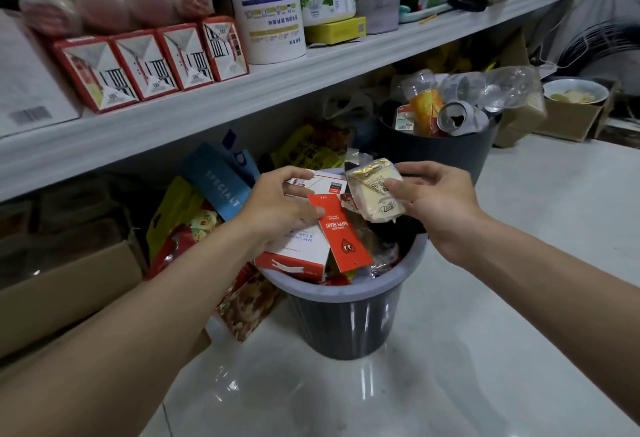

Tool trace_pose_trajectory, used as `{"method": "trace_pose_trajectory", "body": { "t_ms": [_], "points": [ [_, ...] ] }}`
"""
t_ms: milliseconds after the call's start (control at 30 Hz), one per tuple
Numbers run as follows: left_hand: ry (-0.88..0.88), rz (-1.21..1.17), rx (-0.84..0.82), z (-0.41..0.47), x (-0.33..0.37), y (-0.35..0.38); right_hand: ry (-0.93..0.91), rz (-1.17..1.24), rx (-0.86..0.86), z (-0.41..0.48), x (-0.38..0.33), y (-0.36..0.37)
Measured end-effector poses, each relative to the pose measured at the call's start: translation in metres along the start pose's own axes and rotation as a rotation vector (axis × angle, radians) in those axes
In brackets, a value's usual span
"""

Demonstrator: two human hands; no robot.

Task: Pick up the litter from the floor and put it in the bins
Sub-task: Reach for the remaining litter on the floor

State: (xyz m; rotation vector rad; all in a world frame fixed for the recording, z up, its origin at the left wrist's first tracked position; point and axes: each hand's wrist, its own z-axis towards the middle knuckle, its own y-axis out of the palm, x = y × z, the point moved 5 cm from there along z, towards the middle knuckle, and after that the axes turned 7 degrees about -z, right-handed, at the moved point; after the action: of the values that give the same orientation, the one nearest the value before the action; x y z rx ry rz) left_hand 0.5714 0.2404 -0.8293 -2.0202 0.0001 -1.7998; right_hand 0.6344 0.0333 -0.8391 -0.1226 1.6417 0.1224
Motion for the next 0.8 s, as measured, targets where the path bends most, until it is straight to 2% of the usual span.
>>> {"method": "trace_pose_trajectory", "body": {
  "t_ms": [167, 267, 467, 800],
  "points": [
    [0.104, 0.116, 0.059, 0.001, 0.002, -0.008, 0.028, -0.060, -0.001, 0.000, 0.011, 0.008],
    [0.155, 0.207, 0.063, 0.001, 0.002, -0.010, 0.017, -0.178, -0.005, 0.000, 0.017, 0.013],
    [0.272, 0.420, 0.065, -0.003, 0.005, -0.005, -0.107, -0.474, 0.015, 0.001, 0.016, 0.012],
    [0.387, 0.661, 0.042, -0.011, 0.016, 0.019, -0.312, -0.747, -0.038, -0.004, 0.006, 0.010]
  ]
}}
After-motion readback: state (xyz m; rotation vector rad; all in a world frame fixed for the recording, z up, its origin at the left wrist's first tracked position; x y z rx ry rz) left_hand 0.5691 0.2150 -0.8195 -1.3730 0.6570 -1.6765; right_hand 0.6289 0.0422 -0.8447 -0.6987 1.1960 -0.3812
